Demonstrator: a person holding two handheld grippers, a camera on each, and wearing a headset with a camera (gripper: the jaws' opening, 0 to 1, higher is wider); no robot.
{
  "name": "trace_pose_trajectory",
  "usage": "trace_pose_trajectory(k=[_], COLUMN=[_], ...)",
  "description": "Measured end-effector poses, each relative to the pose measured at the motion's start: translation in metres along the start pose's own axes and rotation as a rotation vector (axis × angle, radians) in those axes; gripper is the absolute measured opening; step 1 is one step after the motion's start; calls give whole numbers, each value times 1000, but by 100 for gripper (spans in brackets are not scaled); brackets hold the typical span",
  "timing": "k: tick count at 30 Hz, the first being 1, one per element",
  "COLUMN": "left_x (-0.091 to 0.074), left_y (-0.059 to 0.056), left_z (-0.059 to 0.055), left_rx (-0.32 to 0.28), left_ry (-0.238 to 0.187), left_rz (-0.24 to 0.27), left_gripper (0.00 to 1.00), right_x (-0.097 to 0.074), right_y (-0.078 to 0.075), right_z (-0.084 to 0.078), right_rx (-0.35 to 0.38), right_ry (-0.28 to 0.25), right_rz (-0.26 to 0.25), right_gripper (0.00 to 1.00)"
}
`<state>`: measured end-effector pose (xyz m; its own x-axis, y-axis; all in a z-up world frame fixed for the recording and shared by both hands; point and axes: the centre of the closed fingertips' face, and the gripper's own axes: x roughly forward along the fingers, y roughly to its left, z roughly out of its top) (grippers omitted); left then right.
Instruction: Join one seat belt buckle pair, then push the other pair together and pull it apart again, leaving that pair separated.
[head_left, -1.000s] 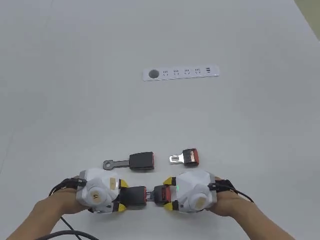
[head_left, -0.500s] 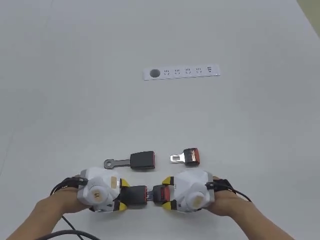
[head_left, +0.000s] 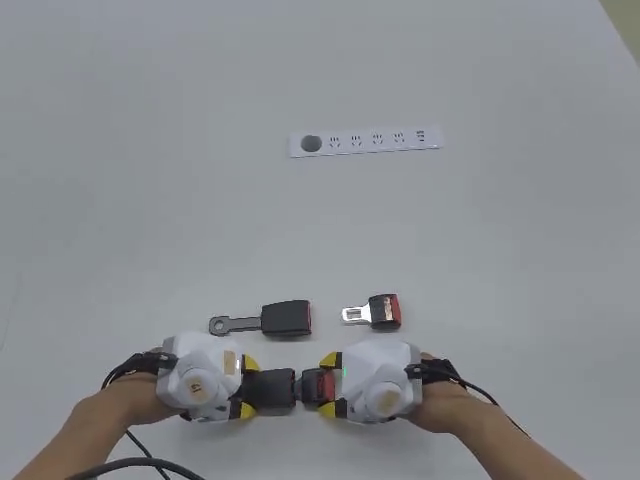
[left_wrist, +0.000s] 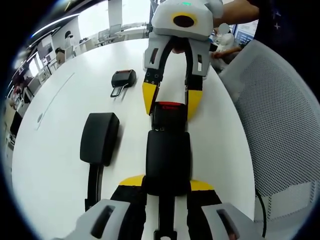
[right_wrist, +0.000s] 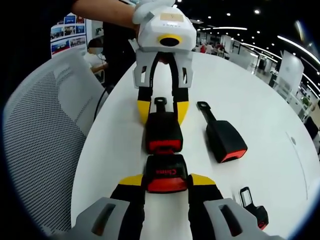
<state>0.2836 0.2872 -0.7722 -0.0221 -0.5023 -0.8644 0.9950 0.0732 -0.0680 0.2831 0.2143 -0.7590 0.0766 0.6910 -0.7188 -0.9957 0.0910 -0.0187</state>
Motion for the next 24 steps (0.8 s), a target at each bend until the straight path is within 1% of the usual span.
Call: trace_pose_trajectory(k=[3,6,7,8,9,16,18,22,24], left_x=[0,0,1,1,2,4,3,3,2], left_y=[0,1,0,-1,0,0,-1,-2,-2], left_z=[0,0,-1,-2,-1,-3,-1,0,2], left_rx=[-3,-6,-6,-14,3,-1,0,6,13], left_ry=[-2,-3,4,4,2,6,5,-1,-2], left_rz=[-1,-3,-6,-1,1,5,6,6,5], left_gripper=[31,31,31,31,31,31,31,31,31], right_x=[-1,1,5,6,7,6,6,4,4], right_y=[1,1,-3,4,5,11,11,13,11], right_z=[1,3,13,7,8,4,1,-3,-6], right_rx=[5,15,-36,6,4,-1,-7,-17,-23], right_ry=[-1,-4,-38,-8,-7,-2,3,3,1], right_rz=[-4,-10,-27,-11,-14,-15,-12,-13,-13], right_gripper=[29,29,29,29,29,29,29,29,30])
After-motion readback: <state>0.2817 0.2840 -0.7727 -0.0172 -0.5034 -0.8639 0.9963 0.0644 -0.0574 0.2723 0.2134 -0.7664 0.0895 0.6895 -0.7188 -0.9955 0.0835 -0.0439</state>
